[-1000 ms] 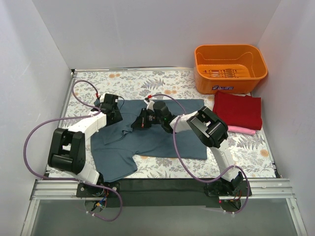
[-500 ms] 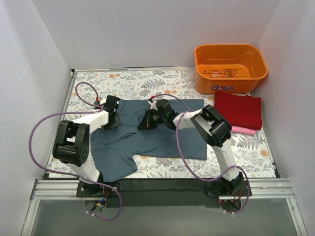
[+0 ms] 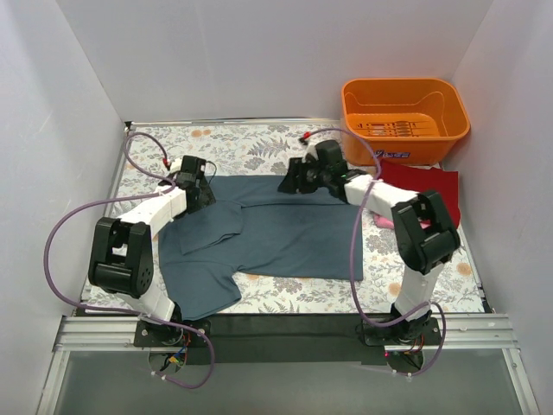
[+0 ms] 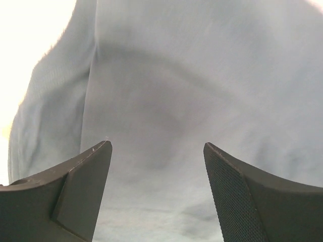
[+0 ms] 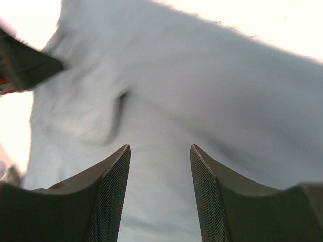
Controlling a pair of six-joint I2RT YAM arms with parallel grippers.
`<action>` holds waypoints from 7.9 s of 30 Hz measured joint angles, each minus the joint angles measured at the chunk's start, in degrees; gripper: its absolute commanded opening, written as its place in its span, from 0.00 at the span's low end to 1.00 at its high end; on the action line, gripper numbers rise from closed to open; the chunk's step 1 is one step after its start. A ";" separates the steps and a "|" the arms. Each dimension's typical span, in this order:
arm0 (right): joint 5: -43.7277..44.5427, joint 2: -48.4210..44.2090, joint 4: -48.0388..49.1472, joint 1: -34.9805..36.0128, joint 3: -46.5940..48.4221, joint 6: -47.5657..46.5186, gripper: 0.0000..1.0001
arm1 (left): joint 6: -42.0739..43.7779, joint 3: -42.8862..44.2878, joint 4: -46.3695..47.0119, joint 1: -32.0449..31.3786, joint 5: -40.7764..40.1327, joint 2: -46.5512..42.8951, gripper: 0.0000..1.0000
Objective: Fold and stack the t-shirts
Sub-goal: Fold the tshirt
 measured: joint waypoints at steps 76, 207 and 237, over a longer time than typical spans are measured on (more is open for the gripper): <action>17.88 -38.36 -21.33 -7.06 -33.79 -13.66 0.55 | -16.20 -19.45 -3.15 20.26 -0.33 -16.09 0.70; 17.51 3.82 -37.27 -17.62 9.44 -16.46 0.20 | -15.61 2.97 -8.85 20.70 3.48 0.96 0.47; 6.62 -3.67 -16.92 19.78 1.88 -14.47 0.46 | -19.43 -21.94 -13.18 20.11 10.05 -21.57 0.74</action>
